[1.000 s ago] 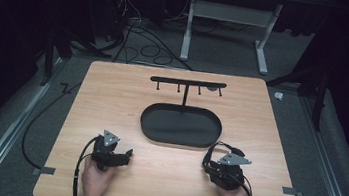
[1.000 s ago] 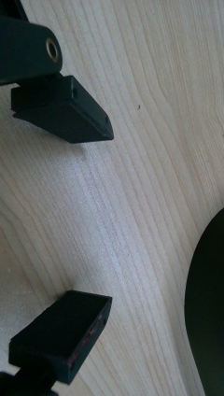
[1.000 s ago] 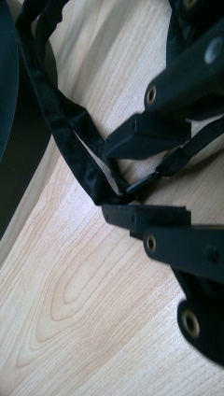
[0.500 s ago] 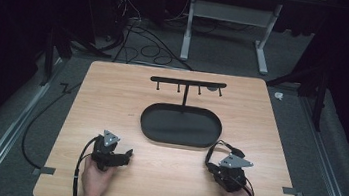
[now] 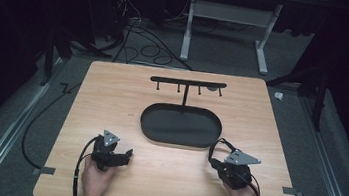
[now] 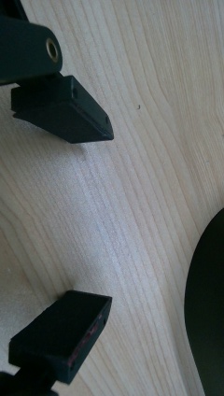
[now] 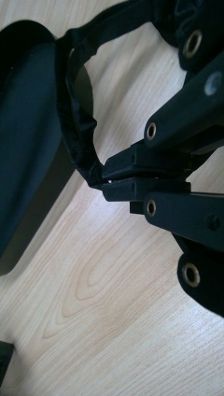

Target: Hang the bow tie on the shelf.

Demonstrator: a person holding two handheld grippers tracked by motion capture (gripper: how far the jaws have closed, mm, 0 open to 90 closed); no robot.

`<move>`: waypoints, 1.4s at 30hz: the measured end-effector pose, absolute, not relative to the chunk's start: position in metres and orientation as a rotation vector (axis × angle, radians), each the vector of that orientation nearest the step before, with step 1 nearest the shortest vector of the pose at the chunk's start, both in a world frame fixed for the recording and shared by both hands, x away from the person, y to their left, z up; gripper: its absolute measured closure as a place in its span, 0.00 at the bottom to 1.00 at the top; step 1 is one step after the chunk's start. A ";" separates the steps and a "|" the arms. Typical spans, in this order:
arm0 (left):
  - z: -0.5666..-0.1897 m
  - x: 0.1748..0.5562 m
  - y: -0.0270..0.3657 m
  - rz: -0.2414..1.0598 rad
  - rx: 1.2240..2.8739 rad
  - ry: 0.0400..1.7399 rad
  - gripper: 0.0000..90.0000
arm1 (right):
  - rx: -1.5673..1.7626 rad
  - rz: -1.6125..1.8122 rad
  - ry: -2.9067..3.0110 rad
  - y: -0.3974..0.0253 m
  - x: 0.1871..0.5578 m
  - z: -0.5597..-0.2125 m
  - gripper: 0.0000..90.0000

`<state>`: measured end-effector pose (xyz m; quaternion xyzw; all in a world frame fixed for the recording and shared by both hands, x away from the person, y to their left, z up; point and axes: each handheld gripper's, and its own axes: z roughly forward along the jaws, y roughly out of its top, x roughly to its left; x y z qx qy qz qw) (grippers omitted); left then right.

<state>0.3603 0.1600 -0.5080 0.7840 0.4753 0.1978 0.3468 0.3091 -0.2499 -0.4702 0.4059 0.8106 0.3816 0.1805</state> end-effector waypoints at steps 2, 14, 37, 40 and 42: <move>-0.508 0.360 0.160 0.513 2.034 1.233 0.20 | 1.148 1.084 2.284 -0.251 0.309 -0.467 0.99; -0.508 0.360 0.160 0.513 2.034 1.233 0.20 | 1.093 1.119 2.227 -0.264 0.313 -0.432 0.99; -0.508 0.360 0.160 0.513 2.034 1.233 0.20 | 1.035 1.222 2.205 -0.273 0.332 -0.381 0.99; -0.508 0.360 0.160 0.513 2.034 1.233 0.20 | 1.029 1.224 2.207 -0.273 0.334 -0.378 0.99; -0.508 0.360 0.160 0.513 2.034 1.233 0.20 | 1.016 1.234 2.207 -0.272 0.338 -0.372 0.99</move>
